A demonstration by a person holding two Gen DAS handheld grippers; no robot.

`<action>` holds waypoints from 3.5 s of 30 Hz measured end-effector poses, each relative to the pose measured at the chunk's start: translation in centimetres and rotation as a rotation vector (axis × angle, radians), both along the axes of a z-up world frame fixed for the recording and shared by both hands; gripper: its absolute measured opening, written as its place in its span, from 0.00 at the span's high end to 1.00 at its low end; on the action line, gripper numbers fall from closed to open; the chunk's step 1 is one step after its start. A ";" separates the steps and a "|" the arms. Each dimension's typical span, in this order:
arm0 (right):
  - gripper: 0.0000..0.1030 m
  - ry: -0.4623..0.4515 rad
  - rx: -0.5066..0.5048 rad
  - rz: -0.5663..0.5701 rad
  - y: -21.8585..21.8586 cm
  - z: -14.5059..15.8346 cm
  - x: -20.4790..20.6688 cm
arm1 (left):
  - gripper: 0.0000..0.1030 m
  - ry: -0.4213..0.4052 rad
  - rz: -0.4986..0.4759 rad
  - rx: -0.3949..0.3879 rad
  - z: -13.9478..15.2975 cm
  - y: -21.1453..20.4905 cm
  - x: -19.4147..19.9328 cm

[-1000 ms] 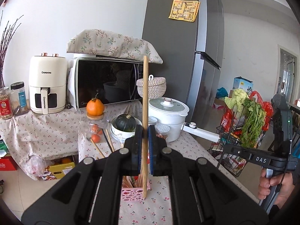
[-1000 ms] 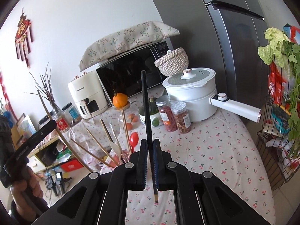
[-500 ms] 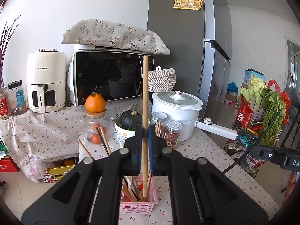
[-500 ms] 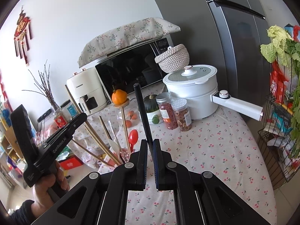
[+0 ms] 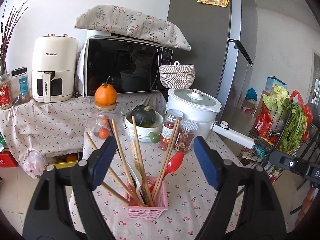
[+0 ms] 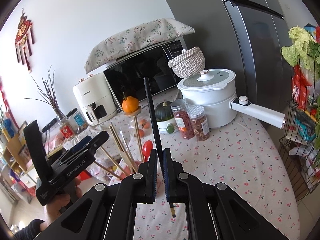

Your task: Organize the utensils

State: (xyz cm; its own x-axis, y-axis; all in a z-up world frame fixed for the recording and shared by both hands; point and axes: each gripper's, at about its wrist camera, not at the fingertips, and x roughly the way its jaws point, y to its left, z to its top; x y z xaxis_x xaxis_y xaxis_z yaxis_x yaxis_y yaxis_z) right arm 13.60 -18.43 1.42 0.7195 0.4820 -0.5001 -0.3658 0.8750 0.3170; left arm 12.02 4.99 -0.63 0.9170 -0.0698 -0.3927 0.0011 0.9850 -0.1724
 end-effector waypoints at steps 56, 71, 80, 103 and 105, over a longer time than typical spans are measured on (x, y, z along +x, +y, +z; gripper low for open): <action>0.77 0.173 -0.777 0.882 22.5 -20.5 -1.4 | 0.01 0.477 0.173 -0.199 -8.3 16.4 -9.5; 0.89 0.343 -0.855 0.776 20.2 -20.4 -3.3 | 0.01 0.488 0.100 -0.162 -8.5 14.0 -9.3; 0.94 0.269 -0.741 0.680 18.2 -18.5 -4.1 | 0.01 0.489 0.061 -0.116 -8.3 12.0 -9.0; 0.95 -0.144 -0.269 0.352 9.6 -1.3 -10.0 | 0.01 0.421 0.032 -0.011 -6.8 7.8 -7.9; 0.95 -0.163 -0.271 0.346 9.8 -0.1 -9.9 | 0.01 0.422 0.038 -0.008 -6.9 7.9 -7.8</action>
